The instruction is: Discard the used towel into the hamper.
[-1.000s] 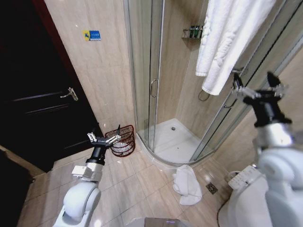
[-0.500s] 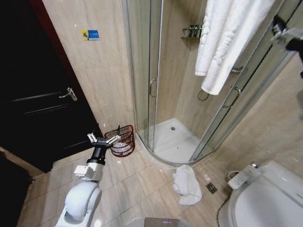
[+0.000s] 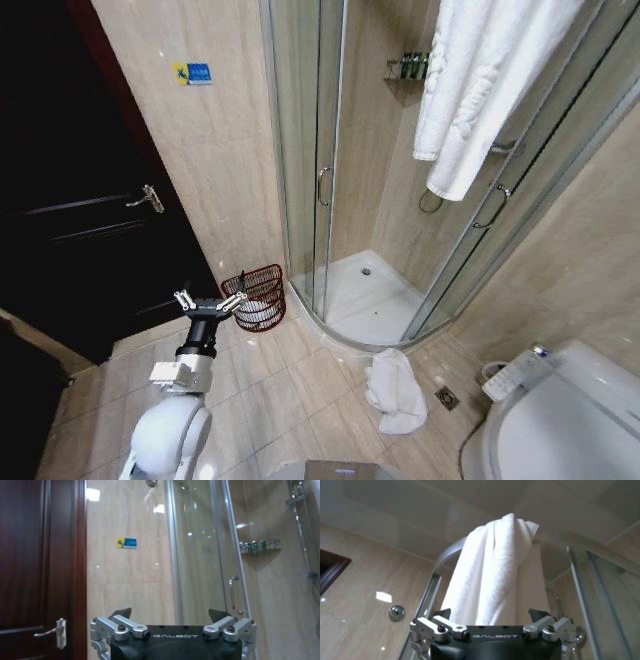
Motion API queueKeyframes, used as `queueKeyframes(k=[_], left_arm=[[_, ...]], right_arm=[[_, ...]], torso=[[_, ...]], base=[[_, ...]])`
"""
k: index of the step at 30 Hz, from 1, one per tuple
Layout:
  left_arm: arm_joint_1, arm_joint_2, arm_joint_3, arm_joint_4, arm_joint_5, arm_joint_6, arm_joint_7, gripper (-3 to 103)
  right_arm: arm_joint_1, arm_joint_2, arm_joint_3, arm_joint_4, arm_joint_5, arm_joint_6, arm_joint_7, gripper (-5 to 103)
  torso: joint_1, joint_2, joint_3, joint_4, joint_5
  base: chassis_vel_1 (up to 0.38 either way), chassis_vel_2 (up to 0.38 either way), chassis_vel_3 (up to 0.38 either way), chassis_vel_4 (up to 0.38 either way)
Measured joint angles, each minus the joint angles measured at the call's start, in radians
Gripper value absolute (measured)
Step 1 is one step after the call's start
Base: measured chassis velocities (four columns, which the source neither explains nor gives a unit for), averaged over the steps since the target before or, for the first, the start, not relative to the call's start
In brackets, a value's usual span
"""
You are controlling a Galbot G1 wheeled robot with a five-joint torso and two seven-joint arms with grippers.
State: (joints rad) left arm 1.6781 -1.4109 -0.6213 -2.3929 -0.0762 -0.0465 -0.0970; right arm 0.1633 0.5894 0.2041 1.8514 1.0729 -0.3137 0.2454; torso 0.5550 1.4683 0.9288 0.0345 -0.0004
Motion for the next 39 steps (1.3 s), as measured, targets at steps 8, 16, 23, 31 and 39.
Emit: queueKeyframes(k=[8, 16, 23, 31, 39], left_arm=[[0.009, -0.007, -0.001, -0.015, 0.010, -0.005, -0.008, 100], [0.012, -0.004, -0.001, -0.018, 0.012, 0.001, -0.018, 100], [0.018, -0.018, 0.001, -0.018, 0.022, -0.001, -0.018, 100], [0.032, -0.025, 0.000, -0.023, 0.030, -0.013, -0.019, 100], [0.037, -0.036, 0.001, -0.026, 0.033, -0.015, -0.025, 100]], right_arm=[[0.149, 0.071, -0.120, -0.143, 0.000, -0.031, 0.046, 100], [0.219, 0.142, -0.191, -0.231, 0.005, -0.046, 0.040, 100], [0.236, 0.176, -0.212, -0.267, -0.026, -0.049, 0.046, 90], [0.235, 0.192, -0.218, -0.283, -0.047, -0.046, 0.046, 58], [0.224, 0.206, -0.222, -0.284, -0.058, -0.045, 0.046, 31]], torso=[[0.000, 0.000, 0.000, -0.0004, 0.0008], [0.000, -0.001, 0.000, -0.0002, 0.0001], [0.000, -0.001, -0.001, -0.0003, 0.0004], [-0.001, -0.001, -0.001, -0.0004, 0.0005], [-0.001, -0.001, -0.001, -0.0003, 0.0004]], base=[[0.000, 0.000, 0.000, 0.000], [0.000, 0.000, 0.000, 0.000], [0.000, 0.000, 0.000, 0.000], [0.000, 0.000, 0.000, 0.000], [0.000, 0.000, 0.000, 0.000]])
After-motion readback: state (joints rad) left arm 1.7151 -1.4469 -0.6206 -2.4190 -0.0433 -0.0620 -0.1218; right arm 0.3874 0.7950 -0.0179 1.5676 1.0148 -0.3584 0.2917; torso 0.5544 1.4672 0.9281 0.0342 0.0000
